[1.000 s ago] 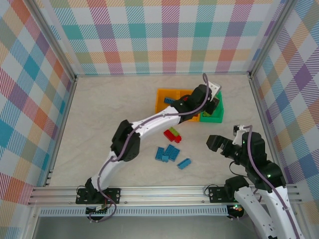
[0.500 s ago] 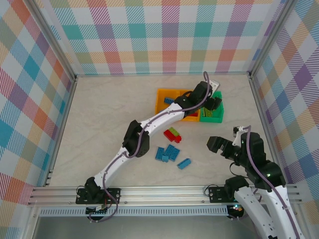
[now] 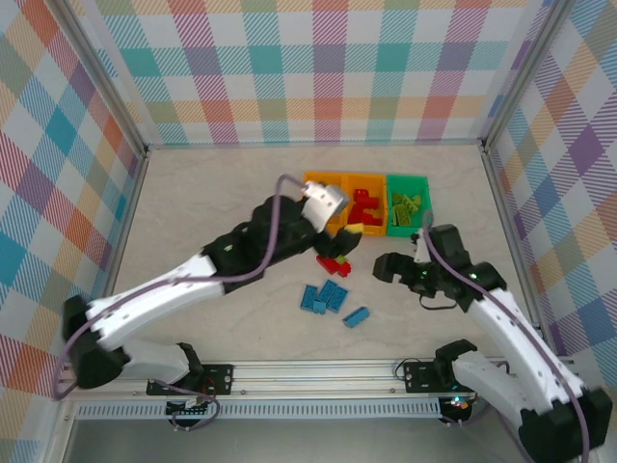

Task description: Sort the legos into containers by color

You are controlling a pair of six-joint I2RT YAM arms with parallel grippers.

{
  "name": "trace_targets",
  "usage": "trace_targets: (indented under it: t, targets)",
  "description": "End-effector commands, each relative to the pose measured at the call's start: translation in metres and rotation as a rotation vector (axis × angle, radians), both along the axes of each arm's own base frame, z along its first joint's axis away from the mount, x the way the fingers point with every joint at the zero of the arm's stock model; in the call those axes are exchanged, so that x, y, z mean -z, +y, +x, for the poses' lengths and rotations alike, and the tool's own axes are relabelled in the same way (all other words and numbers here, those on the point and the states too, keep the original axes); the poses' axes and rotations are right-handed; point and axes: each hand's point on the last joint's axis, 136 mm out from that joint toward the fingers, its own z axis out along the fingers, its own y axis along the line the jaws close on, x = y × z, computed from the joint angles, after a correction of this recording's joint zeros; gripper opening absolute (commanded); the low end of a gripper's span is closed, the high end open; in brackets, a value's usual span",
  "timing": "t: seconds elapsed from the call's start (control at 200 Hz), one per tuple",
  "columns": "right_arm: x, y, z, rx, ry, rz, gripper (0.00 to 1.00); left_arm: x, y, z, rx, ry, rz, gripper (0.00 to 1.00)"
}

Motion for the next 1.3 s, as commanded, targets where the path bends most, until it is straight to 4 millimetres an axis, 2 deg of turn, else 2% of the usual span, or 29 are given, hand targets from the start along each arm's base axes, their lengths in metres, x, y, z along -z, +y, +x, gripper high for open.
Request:
trace_targets:
  t: [0.0,0.105,0.16,0.245,0.335,0.42,0.48,0.595,0.745,0.86,1.295]
  targets:
    - [-0.002,0.031,0.033,-0.088,-0.084,-0.009,0.94,0.042,0.047,-0.039,0.045,0.003,0.234,0.79]
    - [0.018,0.042,0.066,-0.113,-0.081,-0.085,0.81,0.049,0.08,-0.083,0.188,0.016,0.317,0.87]
    - [0.03,0.047,0.083,-0.128,-0.077,-0.123,0.74,0.061,0.096,-0.105,0.271,0.029,0.378,0.91]
    - [0.048,0.057,0.101,-0.147,-0.049,-0.16,0.7,0.081,0.117,-0.124,0.358,0.007,0.478,0.95]
    - [0.058,0.076,0.109,-0.189,-0.019,-0.163,0.69,0.099,0.133,-0.122,0.347,-0.076,0.534,0.98]
    - [0.064,0.091,0.106,-0.209,0.0,-0.184,0.71,0.106,0.135,-0.12,0.336,-0.167,0.509,1.0]
    - [0.072,0.089,0.1,-0.19,0.028,-0.236,0.78,0.106,0.134,-0.12,0.335,-0.205,0.477,1.0]
    - [0.094,0.084,0.086,-0.16,0.083,-0.29,0.78,0.109,0.138,-0.117,0.319,-0.221,0.485,1.0]
    - [0.116,0.087,0.071,-0.157,0.124,-0.275,0.72,0.12,0.139,-0.117,0.326,-0.217,0.515,1.0]
    - [0.125,0.088,0.072,-0.152,0.125,-0.277,0.66,0.13,0.139,-0.117,0.338,-0.21,0.537,1.0]
    - [0.13,0.078,0.073,-0.146,0.085,-0.313,0.4,0.137,0.136,-0.12,0.364,-0.195,0.532,1.0]
